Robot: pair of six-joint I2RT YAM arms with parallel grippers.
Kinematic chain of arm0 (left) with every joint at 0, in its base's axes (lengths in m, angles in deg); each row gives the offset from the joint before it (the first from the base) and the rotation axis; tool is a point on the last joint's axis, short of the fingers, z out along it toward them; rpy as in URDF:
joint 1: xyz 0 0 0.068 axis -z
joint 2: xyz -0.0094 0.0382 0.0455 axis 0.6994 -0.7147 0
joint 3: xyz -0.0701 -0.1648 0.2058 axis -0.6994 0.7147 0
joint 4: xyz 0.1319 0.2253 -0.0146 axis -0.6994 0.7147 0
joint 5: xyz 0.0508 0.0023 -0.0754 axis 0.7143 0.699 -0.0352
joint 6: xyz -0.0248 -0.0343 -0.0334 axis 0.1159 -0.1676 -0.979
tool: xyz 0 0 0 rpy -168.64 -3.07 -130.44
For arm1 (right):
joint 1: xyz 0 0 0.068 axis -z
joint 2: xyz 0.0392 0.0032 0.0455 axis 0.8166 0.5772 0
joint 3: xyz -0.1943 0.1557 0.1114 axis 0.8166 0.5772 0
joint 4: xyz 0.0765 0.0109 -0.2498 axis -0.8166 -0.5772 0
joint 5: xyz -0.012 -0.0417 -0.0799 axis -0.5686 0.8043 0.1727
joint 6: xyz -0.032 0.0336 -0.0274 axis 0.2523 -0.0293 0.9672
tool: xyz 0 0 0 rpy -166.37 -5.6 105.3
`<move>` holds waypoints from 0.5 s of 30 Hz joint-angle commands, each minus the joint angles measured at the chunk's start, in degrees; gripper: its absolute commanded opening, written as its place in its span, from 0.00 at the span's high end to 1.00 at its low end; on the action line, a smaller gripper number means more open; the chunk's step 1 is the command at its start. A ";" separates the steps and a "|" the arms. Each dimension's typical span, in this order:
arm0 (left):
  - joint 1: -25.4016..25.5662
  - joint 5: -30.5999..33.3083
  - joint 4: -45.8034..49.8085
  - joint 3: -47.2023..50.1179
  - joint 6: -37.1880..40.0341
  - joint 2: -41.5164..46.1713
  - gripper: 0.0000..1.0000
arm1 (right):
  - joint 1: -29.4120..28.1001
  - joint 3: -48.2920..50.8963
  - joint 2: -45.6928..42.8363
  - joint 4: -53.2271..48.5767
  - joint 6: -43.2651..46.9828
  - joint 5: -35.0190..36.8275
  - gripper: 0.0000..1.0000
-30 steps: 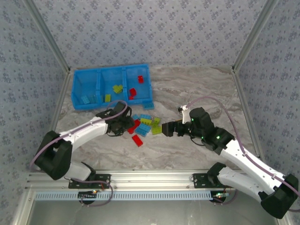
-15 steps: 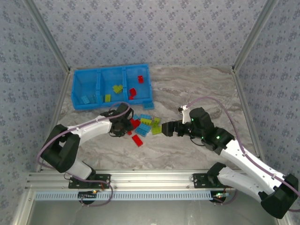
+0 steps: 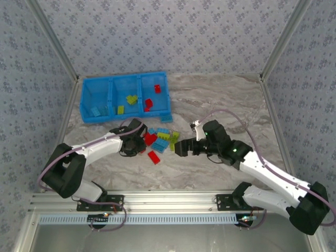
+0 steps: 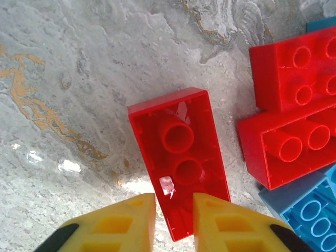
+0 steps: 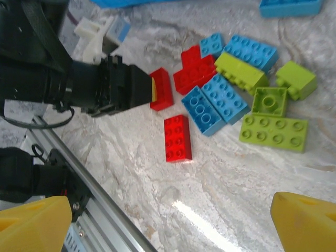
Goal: Sort the legos into containers by color
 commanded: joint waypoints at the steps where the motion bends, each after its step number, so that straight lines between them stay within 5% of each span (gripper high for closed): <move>1: 0.13 1.47 2.38 -0.94 0.57 1.04 0.80 | -1.02 -3.02 1.36 0.13 1.05 -1.54 0.00; 6: 0.13 1.81 3.31 -2.39 1.97 1.24 0.81 | -1.27 -3.34 1.70 0.02 1.21 -0.55 0.00; 11: 0.24 2.40 1.84 -2.48 3.39 2.95 0.47 | -1.25 -2.67 1.62 0.12 1.07 -0.27 0.00; 15: 0.58 1.45 1.03 -3.45 4.18 0.62 0.33 | -1.32 -2.89 1.75 -0.10 0.99 -0.06 0.00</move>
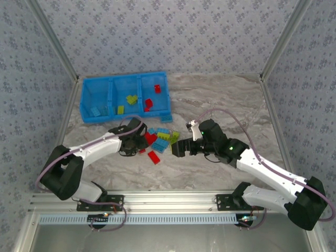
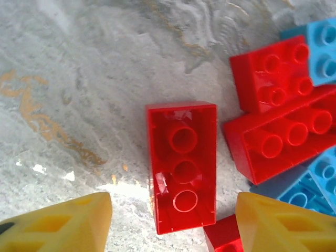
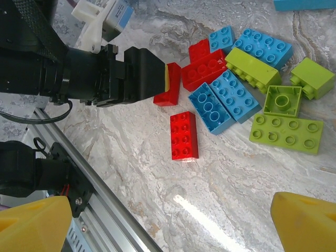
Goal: Sort the legos into containers by color
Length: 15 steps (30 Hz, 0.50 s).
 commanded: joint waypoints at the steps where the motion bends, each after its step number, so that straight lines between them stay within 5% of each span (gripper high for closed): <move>1: 0.48 0.10 0.42 -2.94 1.18 -1.64 0.32 | -0.27 -1.44 -0.18 -0.32 0.72 0.13 0.00; 4: 0.45 0.17 0.64 -3.66 1.61 -4.50 0.32 | -0.34 -1.50 -0.61 -0.82 0.79 0.52 0.00; 15: 0.48 1.04 0.89 -1.66 3.25 -5.52 0.71 | -0.41 -1.83 -1.11 -1.40 0.80 0.60 0.00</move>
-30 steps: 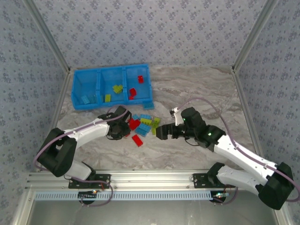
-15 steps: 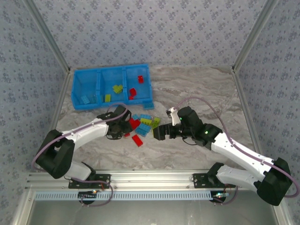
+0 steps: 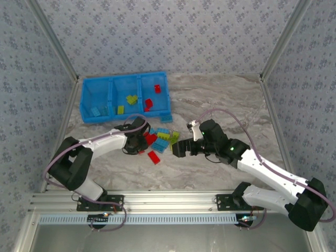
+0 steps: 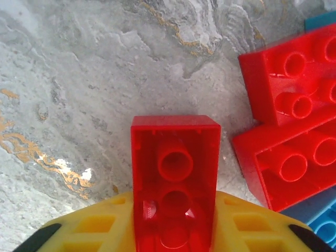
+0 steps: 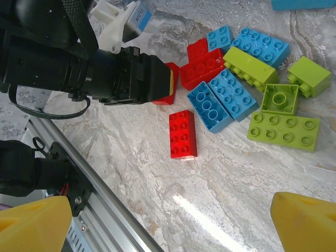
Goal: Sort the legos into containers by color
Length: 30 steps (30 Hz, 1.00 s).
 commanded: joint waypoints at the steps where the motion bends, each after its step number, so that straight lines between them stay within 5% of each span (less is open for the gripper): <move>1: 0.48 1.23 1.11 0.54 1.21 1.60 0.73 | -0.44 -2.13 -0.27 -0.60 0.92 0.22 0.00; 8: 6.04 9.53 3.70 -11.71 8.51 9.50 0.76 | -0.53 -3.48 -0.64 -1.92 0.91 2.73 0.00; 14: 4.06 21.29 0.10 -27.98 20.82 -2.28 0.74 | -0.18 -3.38 -2.34 -2.79 -0.45 3.86 0.00; 19: -1.11 17.86 -1.69 -42.82 24.22 -17.02 0.74 | -0.36 -1.94 -6.47 -4.68 -2.11 5.11 0.00; 23: -2.64 16.71 -2.38 -53.11 25.16 -25.65 0.62 | -0.52 -0.19 -9.33 -4.20 -4.05 5.98 0.00; 26: -2.66 16.82 -0.30 -59.16 26.30 -28.91 0.49 | -0.66 -0.15 -10.11 -5.24 -4.53 6.41 0.00; 30: -2.32 16.23 2.80 -60.43 26.39 -26.80 0.46 | -0.83 0.47 -10.88 -5.97 -4.63 7.10 0.00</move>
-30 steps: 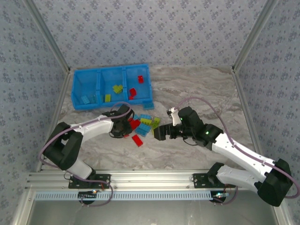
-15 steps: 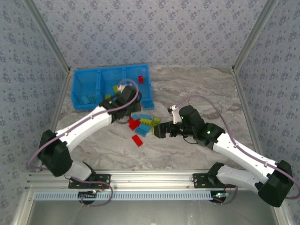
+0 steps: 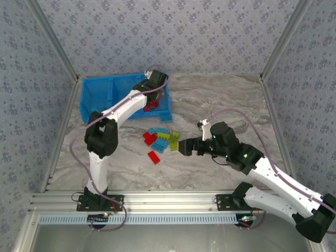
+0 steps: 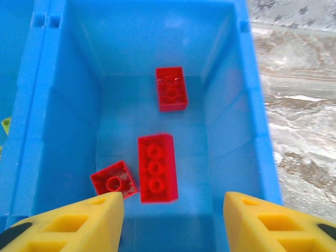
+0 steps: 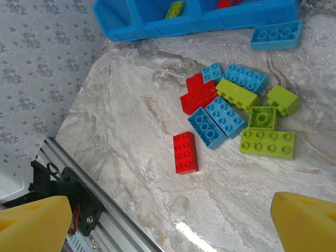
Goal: Sort the legos into containers by color
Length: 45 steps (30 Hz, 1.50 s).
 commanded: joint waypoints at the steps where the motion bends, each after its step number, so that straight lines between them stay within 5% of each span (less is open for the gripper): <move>1: 0.90 0.06 2.73 -1.95 1.48 5.31 0.46 | -0.45 1.10 -1.06 -1.91 -1.14 1.59 0.00; 10: 9.08 -0.30 4.83 19.56 -8.43 20.66 0.42 | -0.05 2.26 1.38 1.20 -0.88 1.67 0.00; 15: 10.41 -1.67 -0.19 23.62 -9.26 16.55 0.17 | -0.01 1.12 2.95 1.40 -1.40 0.29 0.00; 19: 10.26 -2.41 -3.49 21.49 -7.36 10.20 0.09 | -0.20 1.42 1.38 -0.03 -1.66 1.14 0.00; 31: 9.28 -1.44 -5.70 15.04 -6.06 -2.36 0.09 | 0.03 2.34 -1.03 -1.62 -2.84 2.78 0.00; 45: 7.95 -5.43 -4.60 14.61 -4.90 -5.20 0.32 | 0.04 1.18 1.30 -1.10 -2.68 2.46 0.00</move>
